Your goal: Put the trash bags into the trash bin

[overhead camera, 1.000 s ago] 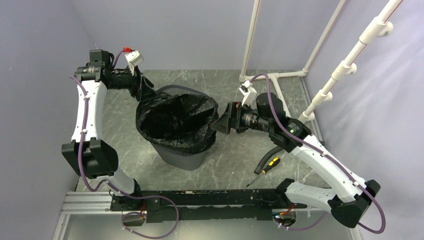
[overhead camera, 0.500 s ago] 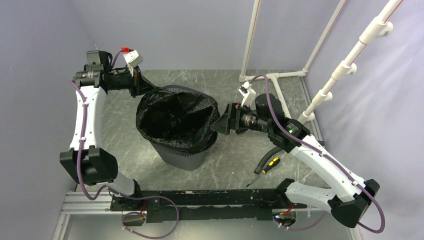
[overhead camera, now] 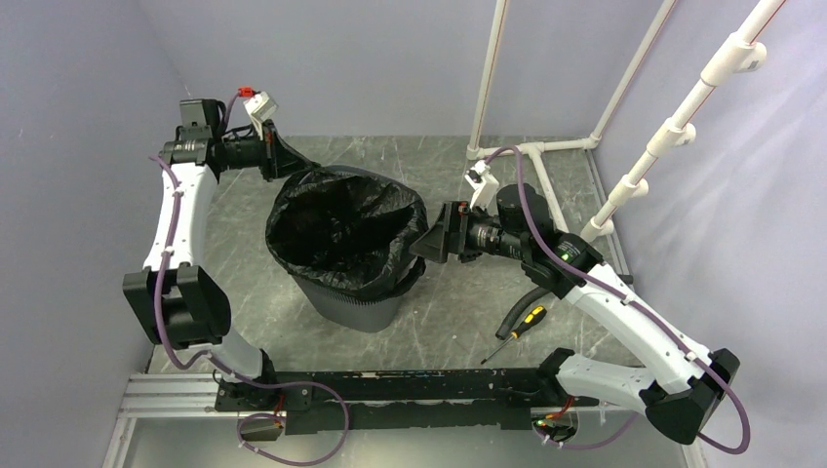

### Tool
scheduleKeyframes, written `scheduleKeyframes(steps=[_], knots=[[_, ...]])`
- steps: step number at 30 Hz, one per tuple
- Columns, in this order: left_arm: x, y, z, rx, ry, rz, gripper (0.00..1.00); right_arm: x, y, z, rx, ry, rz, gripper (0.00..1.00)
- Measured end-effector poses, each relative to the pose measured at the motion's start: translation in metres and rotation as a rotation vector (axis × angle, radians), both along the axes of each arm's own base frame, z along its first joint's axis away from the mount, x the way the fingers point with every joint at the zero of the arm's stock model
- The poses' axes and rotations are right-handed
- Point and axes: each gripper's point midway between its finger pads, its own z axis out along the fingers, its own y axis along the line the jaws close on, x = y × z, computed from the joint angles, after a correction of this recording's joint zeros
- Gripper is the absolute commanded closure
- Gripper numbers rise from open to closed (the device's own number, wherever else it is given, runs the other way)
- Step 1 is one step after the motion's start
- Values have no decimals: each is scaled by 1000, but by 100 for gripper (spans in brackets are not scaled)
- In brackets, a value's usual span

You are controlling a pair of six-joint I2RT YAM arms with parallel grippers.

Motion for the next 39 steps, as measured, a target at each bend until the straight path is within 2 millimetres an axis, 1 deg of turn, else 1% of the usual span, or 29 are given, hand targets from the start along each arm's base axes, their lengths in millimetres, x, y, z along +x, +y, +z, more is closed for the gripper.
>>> scheduleKeyframes(steps=[6,10,15,20,22,24,27,29,31,32,34,37,39], knots=[[11,-2,-20,-59,86,-1,98,0,0,-1,0,4,-1,18],[18,-3,-40,-92,158,-10,97,0,-1,-2,-1,3,-5,18],[13,-6,-66,-124,248,-12,97,0,-3,-2,-2,-2,-15,18],[9,-7,-75,-143,283,-16,97,7,-10,1,-11,-29,-73,18],[10,-7,-74,-145,278,-16,97,13,-14,3,-22,-48,-105,20],[10,-8,-72,-149,274,-18,97,21,-19,11,-33,-79,-143,20],[11,-8,-70,-151,267,-19,97,40,-22,38,-16,-134,-181,23],[11,-8,-70,-153,268,-19,98,56,-24,53,14,-164,-203,25],[11,-8,-70,-153,267,-20,97,71,-24,57,36,-170,-210,26],[11,-8,-70,-153,267,-20,97,77,-23,55,39,-163,-208,26],[11,-8,-70,-153,267,-20,97,88,-20,45,37,-134,-194,31],[11,-8,-69,-155,267,-22,97,96,-7,27,34,-81,-138,36],[11,-8,-69,-158,269,-24,97,98,3,15,37,-43,-96,42]])
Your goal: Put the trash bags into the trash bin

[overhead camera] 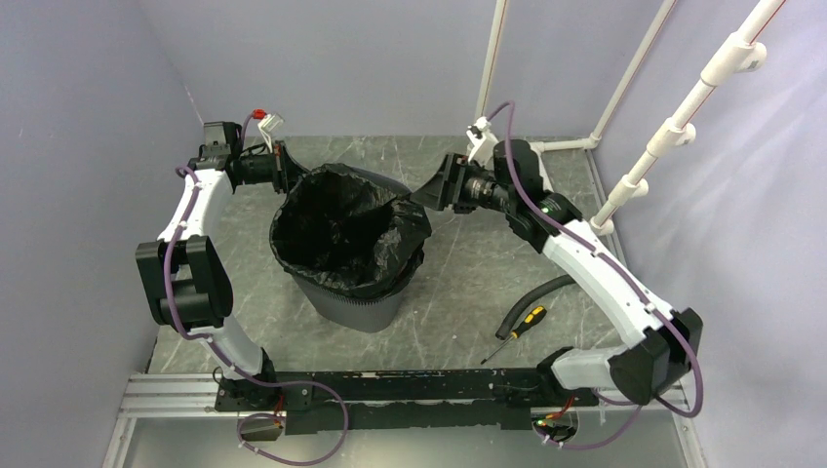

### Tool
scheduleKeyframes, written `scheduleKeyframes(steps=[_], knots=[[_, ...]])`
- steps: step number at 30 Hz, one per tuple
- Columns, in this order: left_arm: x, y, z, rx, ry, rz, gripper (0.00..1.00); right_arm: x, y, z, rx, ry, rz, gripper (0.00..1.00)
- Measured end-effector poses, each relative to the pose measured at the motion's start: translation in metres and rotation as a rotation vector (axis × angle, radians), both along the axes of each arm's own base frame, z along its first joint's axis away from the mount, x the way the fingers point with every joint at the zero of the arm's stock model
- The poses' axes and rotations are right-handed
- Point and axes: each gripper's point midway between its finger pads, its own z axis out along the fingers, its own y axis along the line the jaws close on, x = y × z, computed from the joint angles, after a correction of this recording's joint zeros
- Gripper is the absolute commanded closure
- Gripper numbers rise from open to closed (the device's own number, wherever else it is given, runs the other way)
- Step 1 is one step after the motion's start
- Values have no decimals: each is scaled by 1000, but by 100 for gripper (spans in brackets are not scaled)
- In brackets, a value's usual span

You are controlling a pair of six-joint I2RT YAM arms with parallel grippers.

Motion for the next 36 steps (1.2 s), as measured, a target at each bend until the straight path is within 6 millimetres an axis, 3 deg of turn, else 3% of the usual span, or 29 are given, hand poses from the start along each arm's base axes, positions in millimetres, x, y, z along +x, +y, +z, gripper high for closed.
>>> scheduleKeyframes(steps=[6,12,15,26,36], knots=[[0,0,1,-5,2,-2,97,-2,12,-6,23,28,63,70],[1,-1,7,-8,-6,-4,97,0,10,-1,32,13,60,75],[2,0,11,-7,-18,-4,97,0,9,2,39,3,56,92],[3,-2,27,-29,-61,-19,97,2,7,12,59,-25,37,97],[9,-3,29,-60,-71,-38,97,22,11,2,127,-20,-15,99]])
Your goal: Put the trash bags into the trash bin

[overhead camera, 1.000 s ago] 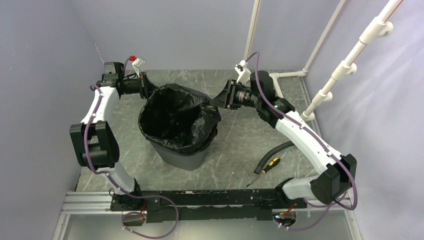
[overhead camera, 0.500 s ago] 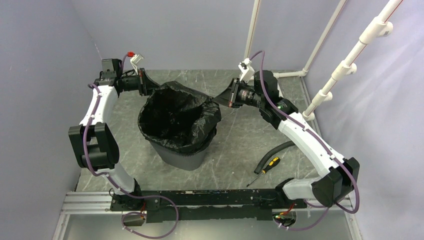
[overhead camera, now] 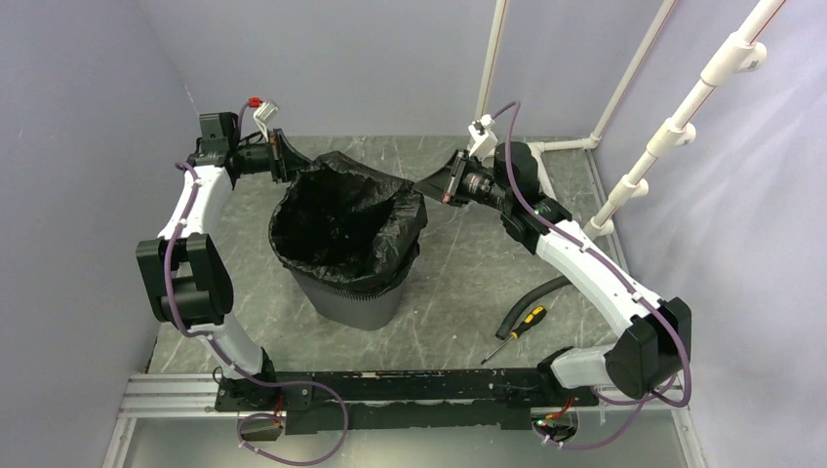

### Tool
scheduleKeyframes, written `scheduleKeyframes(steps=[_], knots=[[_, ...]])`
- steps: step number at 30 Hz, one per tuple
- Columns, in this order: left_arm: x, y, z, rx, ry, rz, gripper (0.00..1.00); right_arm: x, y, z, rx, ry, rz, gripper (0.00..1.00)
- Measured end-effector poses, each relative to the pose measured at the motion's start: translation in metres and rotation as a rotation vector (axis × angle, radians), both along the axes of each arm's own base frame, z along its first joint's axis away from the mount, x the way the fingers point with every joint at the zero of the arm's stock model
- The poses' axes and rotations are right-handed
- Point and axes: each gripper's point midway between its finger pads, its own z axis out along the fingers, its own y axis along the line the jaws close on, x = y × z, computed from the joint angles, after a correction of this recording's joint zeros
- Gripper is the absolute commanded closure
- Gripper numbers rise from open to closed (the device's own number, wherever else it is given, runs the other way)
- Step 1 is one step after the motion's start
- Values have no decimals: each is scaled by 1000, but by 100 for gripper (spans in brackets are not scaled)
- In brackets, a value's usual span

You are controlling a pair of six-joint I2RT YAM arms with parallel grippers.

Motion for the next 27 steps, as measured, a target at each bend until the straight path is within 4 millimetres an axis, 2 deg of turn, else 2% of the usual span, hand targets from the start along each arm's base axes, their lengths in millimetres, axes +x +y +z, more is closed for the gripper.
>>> scheduleKeyframes(steps=[5,10,16,20,24,27], knots=[[3,-1,-13,-9,45,-8,98,4,0,0,40,-9,-24,99],[2,-1,-19,-15,66,-11,97,0,1,2,40,-23,0,97],[3,-2,-15,-19,67,-9,98,-5,1,4,9,-47,37,95],[5,-1,-6,-18,37,2,98,-11,-4,4,-17,-54,37,94],[4,-1,7,-14,-2,17,97,-15,-8,8,-35,-55,38,86],[4,-1,13,-10,-17,24,98,-16,-9,9,-43,-54,40,92]])
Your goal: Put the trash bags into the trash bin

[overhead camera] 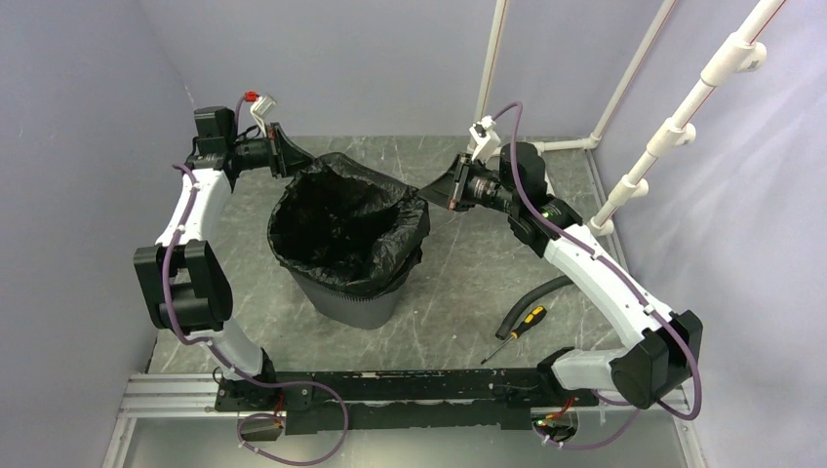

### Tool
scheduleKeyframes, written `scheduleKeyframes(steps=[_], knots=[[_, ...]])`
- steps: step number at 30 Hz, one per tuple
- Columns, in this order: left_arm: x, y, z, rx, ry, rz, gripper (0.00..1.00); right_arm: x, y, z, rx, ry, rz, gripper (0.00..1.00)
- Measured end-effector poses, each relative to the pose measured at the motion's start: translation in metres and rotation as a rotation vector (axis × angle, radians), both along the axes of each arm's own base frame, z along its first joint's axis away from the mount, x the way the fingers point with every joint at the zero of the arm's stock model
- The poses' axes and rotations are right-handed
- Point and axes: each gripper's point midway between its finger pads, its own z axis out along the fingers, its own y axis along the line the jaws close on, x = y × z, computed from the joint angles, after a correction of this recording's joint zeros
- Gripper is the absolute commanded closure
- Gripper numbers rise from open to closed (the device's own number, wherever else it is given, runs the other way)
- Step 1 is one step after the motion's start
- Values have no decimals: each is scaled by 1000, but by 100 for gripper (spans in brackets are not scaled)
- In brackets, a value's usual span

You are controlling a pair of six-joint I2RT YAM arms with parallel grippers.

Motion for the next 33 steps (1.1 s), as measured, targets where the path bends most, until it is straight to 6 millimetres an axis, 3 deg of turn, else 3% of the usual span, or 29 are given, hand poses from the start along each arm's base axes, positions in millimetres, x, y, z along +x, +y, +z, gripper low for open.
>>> scheduleKeyframes(steps=[8,12,17,24,30,33], knots=[[2,0,4,1,-7,11,98,0,-4,-1,-28,7,-19,94],[5,1,6,-4,-14,21,97,9,-7,0,-33,-2,-60,95],[9,1,0,-10,5,24,97,23,-7,-14,-53,28,-105,95],[15,3,-32,1,107,44,98,30,-7,-47,-85,104,-130,93],[3,4,-68,23,206,57,98,23,-9,-80,-108,171,-127,90],[-6,3,-91,30,267,68,98,19,-11,-90,-123,196,-126,82]])
